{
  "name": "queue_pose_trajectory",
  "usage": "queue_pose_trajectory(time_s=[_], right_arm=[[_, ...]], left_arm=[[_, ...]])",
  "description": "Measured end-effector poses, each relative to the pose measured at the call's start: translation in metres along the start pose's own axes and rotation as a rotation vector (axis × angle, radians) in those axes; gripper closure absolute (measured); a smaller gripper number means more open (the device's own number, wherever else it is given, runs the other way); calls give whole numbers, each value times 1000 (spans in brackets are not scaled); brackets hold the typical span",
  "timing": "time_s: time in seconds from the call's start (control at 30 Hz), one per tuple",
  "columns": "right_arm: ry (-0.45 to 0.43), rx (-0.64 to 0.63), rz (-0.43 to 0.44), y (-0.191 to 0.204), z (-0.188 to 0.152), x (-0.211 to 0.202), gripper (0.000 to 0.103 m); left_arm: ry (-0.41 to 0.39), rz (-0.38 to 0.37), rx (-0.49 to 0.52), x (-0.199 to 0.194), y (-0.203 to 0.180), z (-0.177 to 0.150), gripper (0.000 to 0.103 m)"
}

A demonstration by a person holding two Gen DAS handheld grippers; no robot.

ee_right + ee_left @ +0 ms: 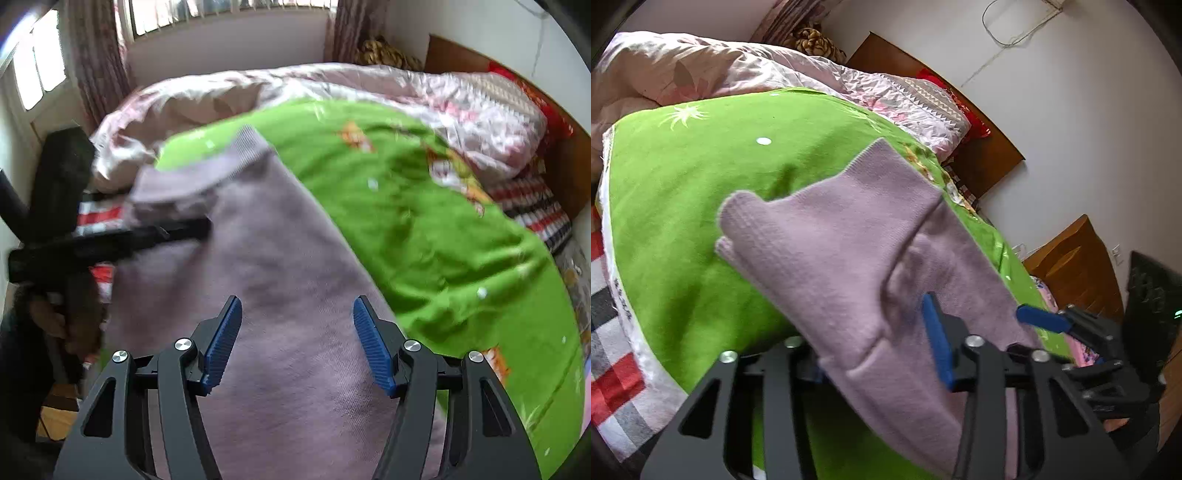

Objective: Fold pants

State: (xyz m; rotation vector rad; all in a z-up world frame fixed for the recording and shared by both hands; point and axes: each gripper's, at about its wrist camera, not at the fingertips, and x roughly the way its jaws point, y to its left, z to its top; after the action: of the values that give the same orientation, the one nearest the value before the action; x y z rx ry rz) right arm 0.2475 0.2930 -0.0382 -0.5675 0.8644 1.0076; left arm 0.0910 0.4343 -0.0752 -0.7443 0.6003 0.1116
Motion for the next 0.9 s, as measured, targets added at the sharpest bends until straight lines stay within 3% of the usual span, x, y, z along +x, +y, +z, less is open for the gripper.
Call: queue_pose_trajectory(time_s=[0.07,0.2,0.3,0.33,0.47,0.57,0.67,0.9], right_arm=[[0,-14,-29,5,-8,13,32],[-34,17,-22,3,-14,8,32],[-47,38,-32,4,-16,-12,30],[-61,36,-21,7,-20,-23,25],[-35,14,-22,24,-54,-48,22],[19,-8,-45,34,-72,-38,19],[-36,53,-40,31,-79,-33,11],[-47,72,-12,25,-77,-28,7]], left_arm=[[-4,7,11,0,1,0,69],[-1,41,35,1,-2,2,72],[-5,80,73,0,-9,3,73],[-7,92,83,0,-11,3,73],[-16,119,94,1,-15,2,73],[-22,140,106,2,-17,1,73],[-28,165,121,3,-21,-2,73],[-44,194,140,6,-23,-6,71]])
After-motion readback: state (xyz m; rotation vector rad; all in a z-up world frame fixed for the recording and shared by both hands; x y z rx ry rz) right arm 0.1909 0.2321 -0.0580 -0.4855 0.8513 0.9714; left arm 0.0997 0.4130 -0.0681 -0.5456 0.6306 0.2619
